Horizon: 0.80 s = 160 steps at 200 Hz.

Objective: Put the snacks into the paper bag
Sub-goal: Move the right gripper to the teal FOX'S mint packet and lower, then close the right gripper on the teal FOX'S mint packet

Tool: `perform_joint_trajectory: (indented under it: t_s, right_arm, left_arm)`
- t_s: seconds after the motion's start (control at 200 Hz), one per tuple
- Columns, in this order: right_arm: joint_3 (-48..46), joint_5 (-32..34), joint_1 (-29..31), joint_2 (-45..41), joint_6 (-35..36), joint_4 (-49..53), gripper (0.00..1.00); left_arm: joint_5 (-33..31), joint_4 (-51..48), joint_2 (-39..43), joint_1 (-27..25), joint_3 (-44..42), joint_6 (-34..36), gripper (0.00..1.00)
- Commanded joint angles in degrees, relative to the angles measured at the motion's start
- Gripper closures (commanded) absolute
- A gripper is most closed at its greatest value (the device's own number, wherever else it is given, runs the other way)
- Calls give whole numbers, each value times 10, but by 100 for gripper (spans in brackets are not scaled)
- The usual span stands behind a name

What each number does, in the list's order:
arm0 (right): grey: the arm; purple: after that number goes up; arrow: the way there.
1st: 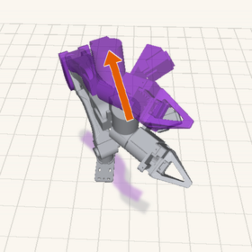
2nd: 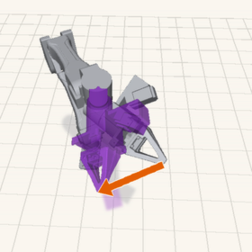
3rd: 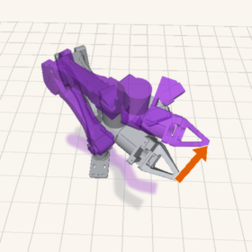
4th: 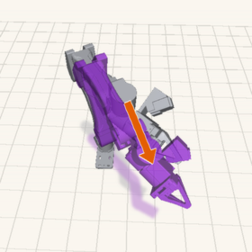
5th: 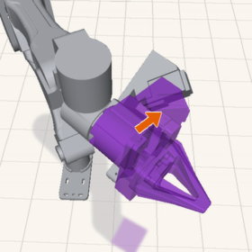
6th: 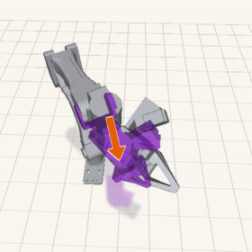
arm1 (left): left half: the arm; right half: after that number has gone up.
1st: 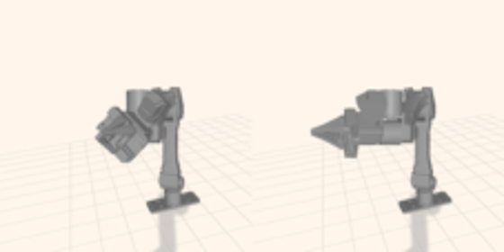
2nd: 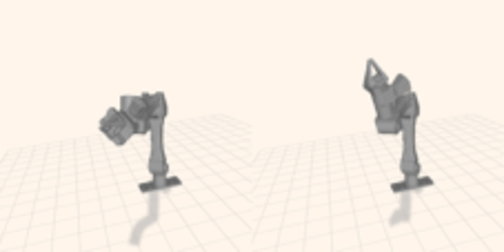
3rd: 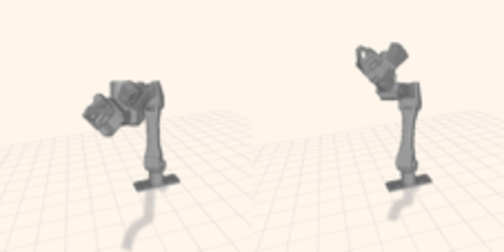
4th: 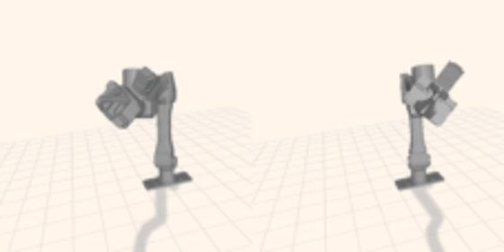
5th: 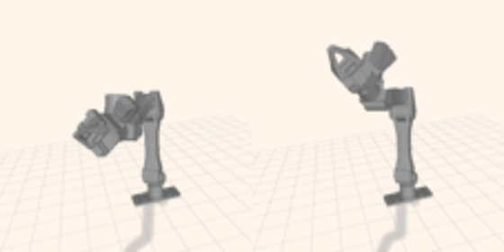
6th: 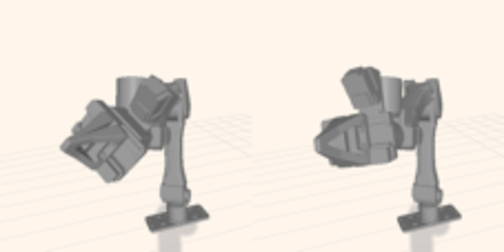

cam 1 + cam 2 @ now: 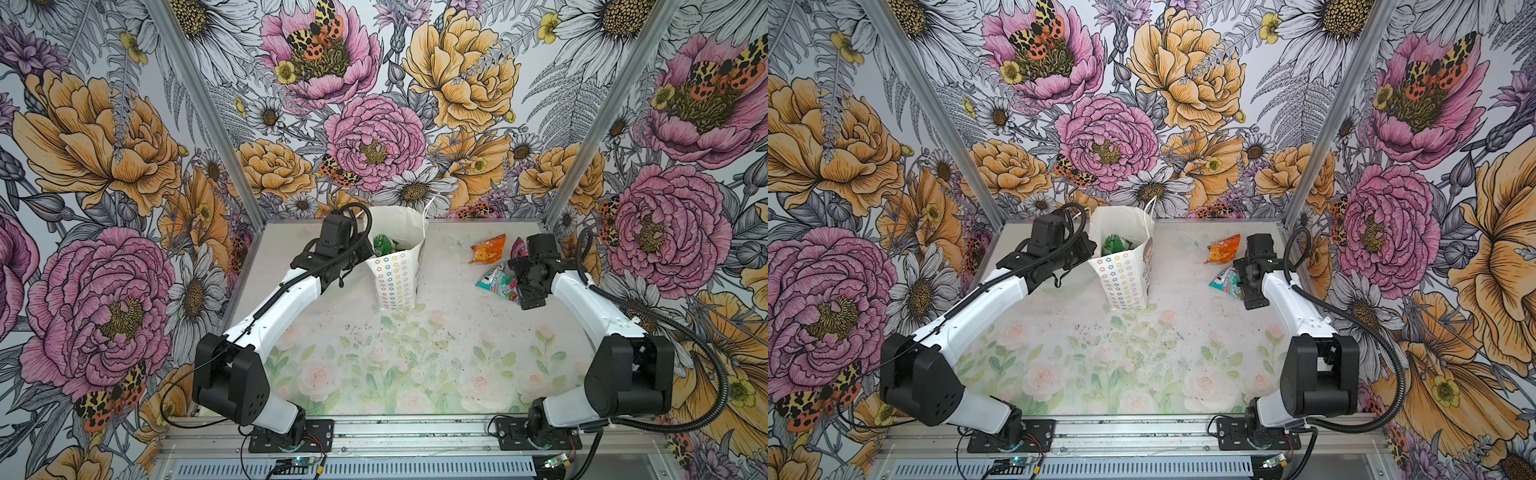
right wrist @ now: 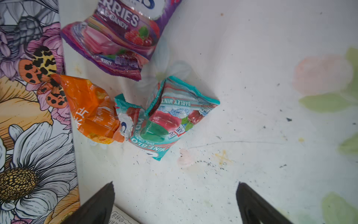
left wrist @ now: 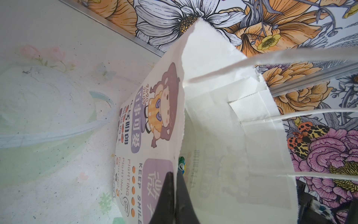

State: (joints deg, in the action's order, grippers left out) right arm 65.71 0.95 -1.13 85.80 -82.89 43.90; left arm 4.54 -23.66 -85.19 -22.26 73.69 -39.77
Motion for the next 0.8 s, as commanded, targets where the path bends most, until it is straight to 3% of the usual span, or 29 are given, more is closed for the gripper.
perform_joint_trajectory:
  t_s: [0.0,0.43,0.796]
  right_arm:
    - [9,-25,-7,20,-45,-4,0]
    - [39,-70,-28,124,-84,-25,0]
    - [57,-71,-38,135,-93,-32,0]
  left_arm:
    - [6,28,17,5,-7,-5,100]
    - [2,28,17,2,-6,-5,100]
    - [-1,28,20,1,-6,-6,100]
